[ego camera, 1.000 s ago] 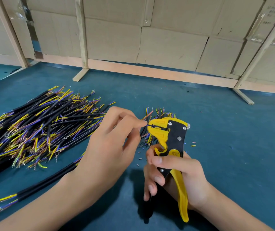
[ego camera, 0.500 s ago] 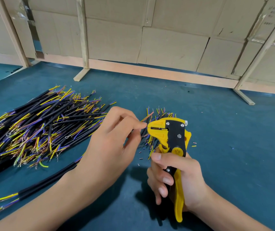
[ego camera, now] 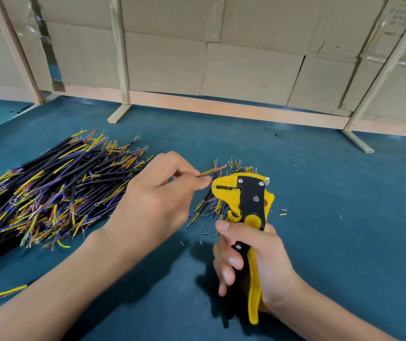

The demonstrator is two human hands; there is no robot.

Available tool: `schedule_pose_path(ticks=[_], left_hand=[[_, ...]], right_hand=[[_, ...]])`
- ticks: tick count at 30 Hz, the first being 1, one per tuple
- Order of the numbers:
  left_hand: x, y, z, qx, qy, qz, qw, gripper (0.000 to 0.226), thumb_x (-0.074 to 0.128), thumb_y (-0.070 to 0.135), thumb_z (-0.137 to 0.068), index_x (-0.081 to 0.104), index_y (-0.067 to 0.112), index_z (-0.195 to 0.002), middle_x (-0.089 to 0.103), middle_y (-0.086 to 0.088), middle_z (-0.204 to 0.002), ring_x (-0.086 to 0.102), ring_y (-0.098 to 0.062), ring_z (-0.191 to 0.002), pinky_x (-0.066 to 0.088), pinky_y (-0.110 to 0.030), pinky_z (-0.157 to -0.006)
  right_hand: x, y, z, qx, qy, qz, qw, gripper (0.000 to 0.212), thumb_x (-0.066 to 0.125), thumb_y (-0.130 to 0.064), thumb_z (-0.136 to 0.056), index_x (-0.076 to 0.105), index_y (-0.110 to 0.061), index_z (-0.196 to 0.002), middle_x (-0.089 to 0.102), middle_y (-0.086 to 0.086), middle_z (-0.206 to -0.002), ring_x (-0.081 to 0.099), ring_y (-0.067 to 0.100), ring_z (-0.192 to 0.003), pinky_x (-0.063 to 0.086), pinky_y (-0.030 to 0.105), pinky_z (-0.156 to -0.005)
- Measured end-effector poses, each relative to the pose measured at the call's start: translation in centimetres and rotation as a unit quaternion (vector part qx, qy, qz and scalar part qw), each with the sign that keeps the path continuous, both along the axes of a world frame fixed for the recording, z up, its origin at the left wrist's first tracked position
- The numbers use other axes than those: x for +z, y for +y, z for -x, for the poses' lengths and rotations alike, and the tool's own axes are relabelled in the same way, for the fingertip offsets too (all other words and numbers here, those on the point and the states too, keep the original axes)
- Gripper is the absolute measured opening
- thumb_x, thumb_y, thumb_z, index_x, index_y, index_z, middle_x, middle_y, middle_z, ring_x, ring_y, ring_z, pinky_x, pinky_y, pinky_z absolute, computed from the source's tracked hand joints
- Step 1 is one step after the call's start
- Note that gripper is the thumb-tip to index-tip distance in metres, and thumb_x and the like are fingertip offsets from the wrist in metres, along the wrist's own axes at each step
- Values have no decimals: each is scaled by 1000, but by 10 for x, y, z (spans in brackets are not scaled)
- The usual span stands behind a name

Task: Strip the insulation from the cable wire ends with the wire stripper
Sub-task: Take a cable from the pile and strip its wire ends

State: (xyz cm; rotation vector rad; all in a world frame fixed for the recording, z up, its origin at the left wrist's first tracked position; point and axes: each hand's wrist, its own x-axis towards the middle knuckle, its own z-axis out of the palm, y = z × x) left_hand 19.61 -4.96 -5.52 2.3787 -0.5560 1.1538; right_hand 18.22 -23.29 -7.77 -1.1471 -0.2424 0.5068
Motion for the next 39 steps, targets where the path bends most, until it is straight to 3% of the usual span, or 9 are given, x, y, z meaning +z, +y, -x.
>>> schedule_pose_path(ticks=[2, 3, 5, 7, 11, 14, 21, 29, 39], left_hand=[[13, 25, -8, 106, 63, 24, 992, 22, 66, 3, -88, 77, 21, -82, 65, -5, -74, 55, -17, -61, 46, -29, -60], [18, 46, -12, 174, 65, 81, 979, 20, 63, 13, -91, 77, 26, -83, 64, -2, -75, 58, -9, -65, 47, -28, -64], [27, 80, -7, 228, 12, 197, 953, 16, 61, 27, -96, 75, 32, -99, 63, 6, -90, 54, 10, -83, 40, -12, -80], [26, 78, -4, 186, -30, 193, 963, 15, 61, 32, -100, 76, 30, -102, 63, 4, -97, 52, 11, -91, 33, -4, -85], [9, 29, -1, 42, -73, 25, 996, 9, 71, 7, -93, 79, 8, -99, 66, -8, -91, 58, -12, -80, 43, -15, -79], [3, 22, 0, -6, -39, 2, 999, 9, 76, 5, -89, 78, 5, -98, 67, -8, -88, 61, -19, -76, 48, -22, -78], [0, 19, 2, -13, -51, -3, 999, 10, 71, 8, -91, 77, 3, -98, 63, -9, -84, 55, -20, -74, 46, -23, -75], [-3, 22, 2, -16, -52, -12, 998, 12, 66, 8, -96, 77, 5, -98, 62, -11, -88, 59, -29, -72, 48, -40, -64], [-2, 16, 4, -22, -44, 4, 999, 11, 66, 8, -95, 77, 5, -97, 62, -11, -90, 58, -27, -75, 46, -34, -69]], right_hand=[[0, -4, -1, -27, 5, -32, 999, 37, 73, -24, -74, 43, -12, -57, 31, 6, -44, 38, 23, -35, 49, 33, -43], [1, -5, -2, -42, 17, -47, 998, 35, 71, -22, -75, 43, -13, -57, 31, 5, -45, 38, 23, -36, 49, 33, -43], [2, -5, -2, -50, 36, -53, 997, 34, 69, -21, -77, 42, -13, -57, 31, 5, -46, 39, 24, -37, 49, 35, -44], [-1, -1, -3, -45, 11, -36, 998, 38, 72, -22, -77, 44, -9, -56, 33, 7, -47, 42, 25, -38, 52, 38, -47], [-3, 1, -2, -6, 12, -58, 998, 25, 72, -20, -80, 55, -9, -65, 40, 10, -53, 50, 28, -46, 55, 47, -58], [-3, 1, -3, -3, 28, -85, 996, 16, 73, -19, -77, 60, -10, -74, 45, 12, -58, 55, 31, -53, 56, 52, -66], [-2, -2, -6, 33, 30, -90, 995, 14, 69, -14, -81, 58, -8, -75, 47, 14, -62, 55, 31, -57, 55, 54, -70], [0, -6, -6, 121, 8, -79, 989, 17, 63, -13, -87, 53, -5, -76, 48, 13, -63, 57, 30, -59, 56, 53, -72], [-2, -10, -10, 166, -3, -75, 983, 16, 61, -12, -91, 52, -4, -80, 51, 13, -66, 58, 31, -63, 55, 55, -76]])
